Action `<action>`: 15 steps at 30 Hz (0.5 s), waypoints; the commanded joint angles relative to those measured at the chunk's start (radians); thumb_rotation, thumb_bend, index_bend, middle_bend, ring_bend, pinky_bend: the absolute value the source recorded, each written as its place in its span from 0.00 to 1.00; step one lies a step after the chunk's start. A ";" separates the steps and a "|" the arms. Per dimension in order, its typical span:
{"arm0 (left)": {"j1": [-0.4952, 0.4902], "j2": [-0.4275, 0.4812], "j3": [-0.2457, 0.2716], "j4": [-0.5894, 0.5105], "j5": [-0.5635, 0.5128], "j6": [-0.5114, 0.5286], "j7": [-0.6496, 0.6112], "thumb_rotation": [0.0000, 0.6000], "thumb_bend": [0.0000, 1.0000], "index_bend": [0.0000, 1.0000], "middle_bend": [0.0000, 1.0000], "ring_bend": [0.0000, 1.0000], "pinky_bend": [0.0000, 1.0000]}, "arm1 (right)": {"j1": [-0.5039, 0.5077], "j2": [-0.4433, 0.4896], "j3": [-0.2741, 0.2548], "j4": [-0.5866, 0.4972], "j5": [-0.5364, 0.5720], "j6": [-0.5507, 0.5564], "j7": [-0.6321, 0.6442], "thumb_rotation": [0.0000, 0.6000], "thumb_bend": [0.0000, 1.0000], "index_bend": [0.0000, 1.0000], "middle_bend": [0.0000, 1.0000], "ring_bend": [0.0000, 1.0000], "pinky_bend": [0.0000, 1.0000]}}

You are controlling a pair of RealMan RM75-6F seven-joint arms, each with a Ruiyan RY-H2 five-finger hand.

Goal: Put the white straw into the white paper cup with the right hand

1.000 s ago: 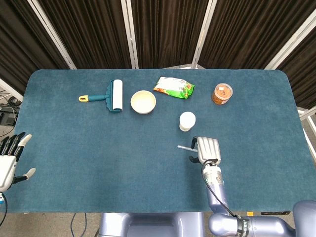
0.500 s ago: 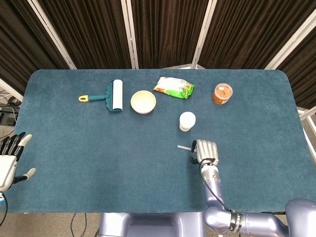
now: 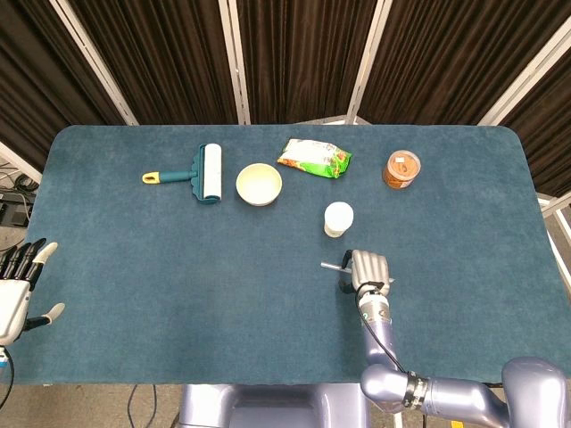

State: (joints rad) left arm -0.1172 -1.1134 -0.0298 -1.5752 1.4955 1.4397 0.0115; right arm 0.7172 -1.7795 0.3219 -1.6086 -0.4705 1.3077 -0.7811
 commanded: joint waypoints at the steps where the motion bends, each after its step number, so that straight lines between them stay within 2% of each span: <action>1: -0.001 0.001 -0.001 -0.001 -0.001 -0.002 0.001 1.00 0.22 0.05 0.00 0.00 0.00 | 0.004 -0.012 0.004 0.030 -0.008 -0.008 0.015 1.00 0.28 0.47 1.00 0.95 0.91; 15: -0.003 0.002 -0.002 -0.004 -0.005 -0.005 0.004 1.00 0.22 0.06 0.00 0.00 0.00 | -0.002 -0.048 0.005 0.121 -0.007 -0.046 0.056 1.00 0.29 0.47 1.00 0.95 0.91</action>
State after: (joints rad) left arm -0.1202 -1.1116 -0.0314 -1.5797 1.4905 1.4349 0.0155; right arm 0.7167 -1.8263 0.3278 -1.4917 -0.4778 1.2631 -0.7262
